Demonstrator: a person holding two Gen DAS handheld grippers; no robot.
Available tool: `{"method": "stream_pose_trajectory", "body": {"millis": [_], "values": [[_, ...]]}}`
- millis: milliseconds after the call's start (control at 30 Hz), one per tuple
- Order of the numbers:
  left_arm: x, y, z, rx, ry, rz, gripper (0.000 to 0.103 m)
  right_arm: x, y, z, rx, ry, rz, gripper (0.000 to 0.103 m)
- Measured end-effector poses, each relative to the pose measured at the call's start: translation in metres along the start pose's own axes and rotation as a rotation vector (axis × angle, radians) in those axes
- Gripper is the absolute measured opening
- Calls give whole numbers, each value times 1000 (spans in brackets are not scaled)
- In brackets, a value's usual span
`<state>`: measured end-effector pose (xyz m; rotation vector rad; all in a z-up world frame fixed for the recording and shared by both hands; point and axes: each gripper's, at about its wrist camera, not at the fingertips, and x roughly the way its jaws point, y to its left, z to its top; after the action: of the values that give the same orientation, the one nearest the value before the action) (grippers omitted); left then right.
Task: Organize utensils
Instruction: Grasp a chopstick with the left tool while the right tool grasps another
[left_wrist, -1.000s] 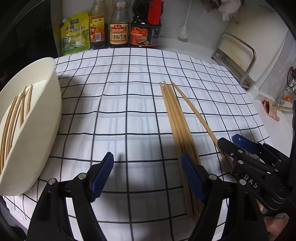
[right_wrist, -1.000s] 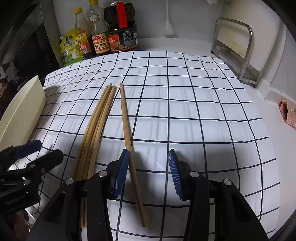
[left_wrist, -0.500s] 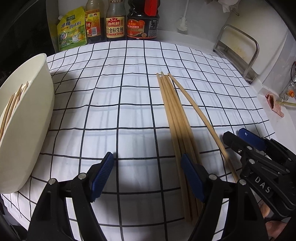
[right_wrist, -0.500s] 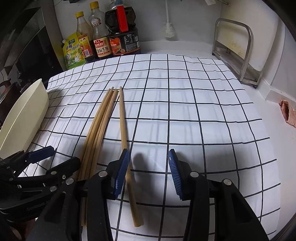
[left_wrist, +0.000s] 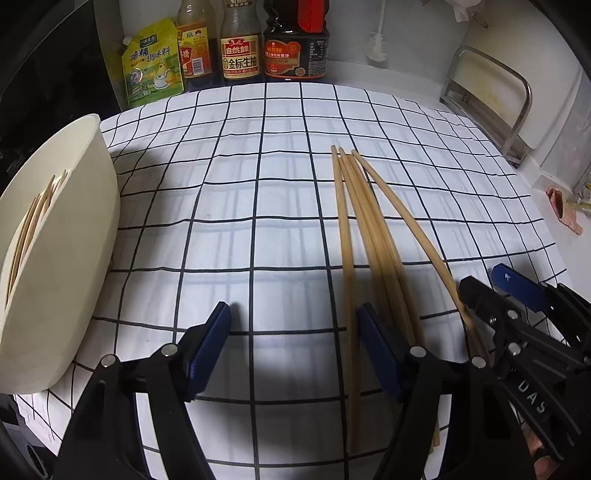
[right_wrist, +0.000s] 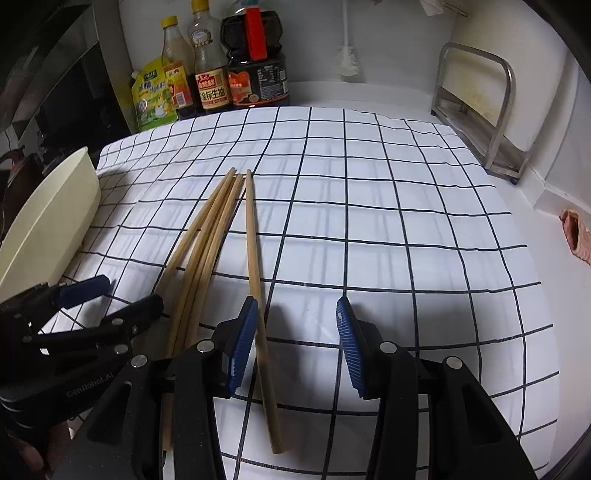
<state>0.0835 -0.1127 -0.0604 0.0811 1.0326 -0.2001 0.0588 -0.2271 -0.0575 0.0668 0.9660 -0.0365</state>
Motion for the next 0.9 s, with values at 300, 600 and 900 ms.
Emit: {"method": "stream_pose_trajectory", "body": {"millis": [300,600,900], "values": [[3,-1,6,1,-12,13,58,12,12,5,-57,16,-25,42],[1,-2,7,12,-19,7,17,14,23,6,-95,10,-14,8],[-3,0,5,7,-2,-51,7,9,22,7,-73,1,5,6]]}}
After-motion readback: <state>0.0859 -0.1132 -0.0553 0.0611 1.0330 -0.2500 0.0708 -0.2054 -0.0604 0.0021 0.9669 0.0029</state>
